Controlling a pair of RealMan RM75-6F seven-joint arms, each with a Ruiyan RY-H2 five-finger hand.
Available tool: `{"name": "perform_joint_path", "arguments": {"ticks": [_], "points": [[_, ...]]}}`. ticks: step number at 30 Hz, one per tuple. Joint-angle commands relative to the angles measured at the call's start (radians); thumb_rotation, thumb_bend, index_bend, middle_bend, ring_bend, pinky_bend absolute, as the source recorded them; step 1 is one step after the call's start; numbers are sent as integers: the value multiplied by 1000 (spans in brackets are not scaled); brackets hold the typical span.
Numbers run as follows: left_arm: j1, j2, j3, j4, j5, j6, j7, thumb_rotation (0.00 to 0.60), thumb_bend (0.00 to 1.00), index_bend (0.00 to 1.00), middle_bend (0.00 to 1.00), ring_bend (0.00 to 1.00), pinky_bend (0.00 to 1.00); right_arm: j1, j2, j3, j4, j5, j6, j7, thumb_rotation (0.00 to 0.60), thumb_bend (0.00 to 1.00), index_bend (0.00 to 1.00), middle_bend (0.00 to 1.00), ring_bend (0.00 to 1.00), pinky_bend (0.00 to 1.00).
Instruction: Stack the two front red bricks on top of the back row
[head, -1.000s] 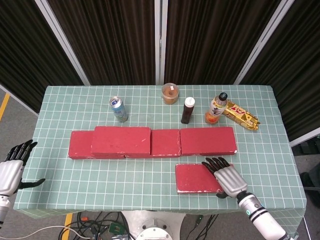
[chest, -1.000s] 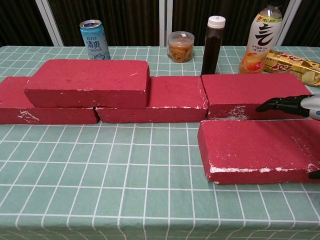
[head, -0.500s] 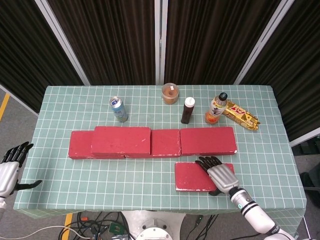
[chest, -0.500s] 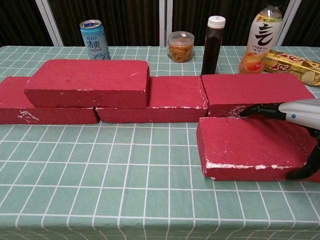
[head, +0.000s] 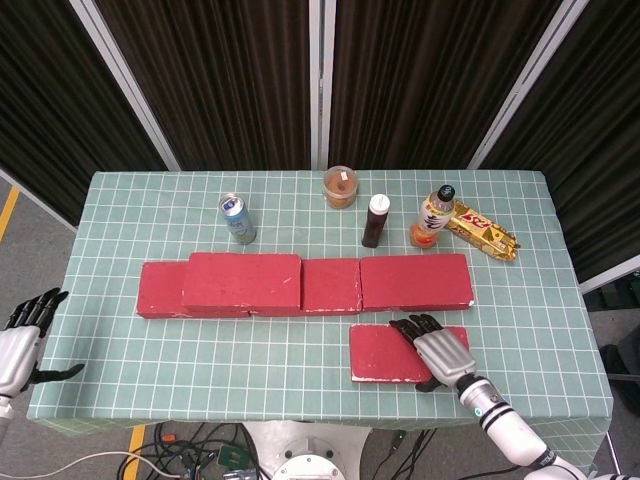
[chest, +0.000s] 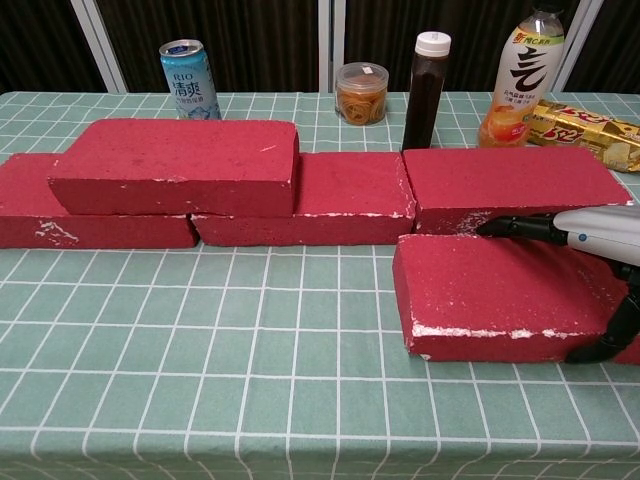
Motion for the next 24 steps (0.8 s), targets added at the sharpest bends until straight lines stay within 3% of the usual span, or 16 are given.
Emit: {"name": "perform_joint_path", "arguments": {"ticks": [1,7,13,17,24], "points": [[2,1,-4,-1,2,-6,0,600,0,31,0,0,0,-1,-2,-6,4,-12,6,20,600,0,0,178,62,164],[7,2,-16,-5,2,-18,6,600,0,31,0,0,0,1,5,-12,6,-27,11,53,600,0,0,223,136,252],[16,7,-27,-13,8,-17,8,600,0,31,0,0,0,-15,28,-13,-16,-84,64,89,600,0,0,240,152,269],[21,17,-31,-21,15,-20,-2,600,0,31,0,0,0,-20,90,-9,-69,-149,102,123,600,1,0,245,160,275],[25,31,-44,-37,16,-21,4,600,0,31,0,0,0,59,201,106,-133,-115,117,6,600,1,0,246,160,277]]}}
